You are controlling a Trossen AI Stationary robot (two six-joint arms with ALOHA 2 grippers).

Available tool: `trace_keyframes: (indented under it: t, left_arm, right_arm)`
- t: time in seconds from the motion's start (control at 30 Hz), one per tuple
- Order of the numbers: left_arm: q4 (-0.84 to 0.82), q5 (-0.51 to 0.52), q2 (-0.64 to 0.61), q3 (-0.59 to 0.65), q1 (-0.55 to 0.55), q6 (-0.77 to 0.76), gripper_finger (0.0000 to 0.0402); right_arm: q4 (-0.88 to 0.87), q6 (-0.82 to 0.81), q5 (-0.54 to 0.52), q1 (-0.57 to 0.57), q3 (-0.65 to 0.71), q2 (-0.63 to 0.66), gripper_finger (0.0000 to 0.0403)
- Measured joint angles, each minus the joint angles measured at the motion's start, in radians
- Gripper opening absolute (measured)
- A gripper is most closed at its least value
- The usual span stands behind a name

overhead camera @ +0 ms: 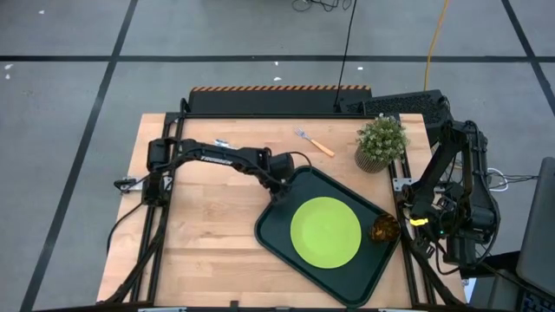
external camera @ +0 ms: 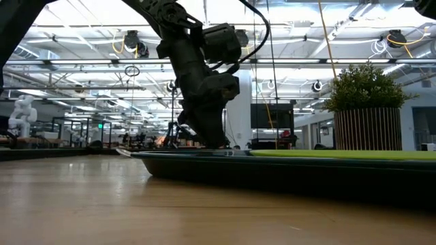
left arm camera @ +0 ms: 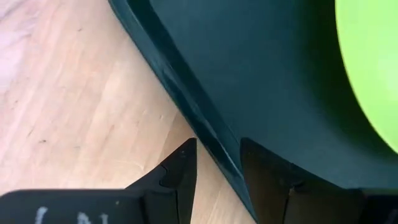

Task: Pick and place plate/cup/fork/spoon on tray
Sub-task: Adjust the black tray on the table

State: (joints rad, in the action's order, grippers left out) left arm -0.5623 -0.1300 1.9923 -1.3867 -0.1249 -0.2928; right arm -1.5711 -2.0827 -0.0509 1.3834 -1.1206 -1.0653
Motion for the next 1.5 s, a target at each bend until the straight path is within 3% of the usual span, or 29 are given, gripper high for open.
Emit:
trace_keyframes:
  t: [1.3,1.5]
  left_arm:
    - [0.043,0.051,0.066,0.008,-0.001,-0.031,0.0124]
    - [0.023,0.052,0.067,0.007,0.001,-0.046,0.0104]
  right_arm:
    - [0.0,-0.018,-0.002,0.0,0.0,0.0,0.0]
    - [0.0,-0.019,-0.004,0.0,0.0,0.0,0.0]
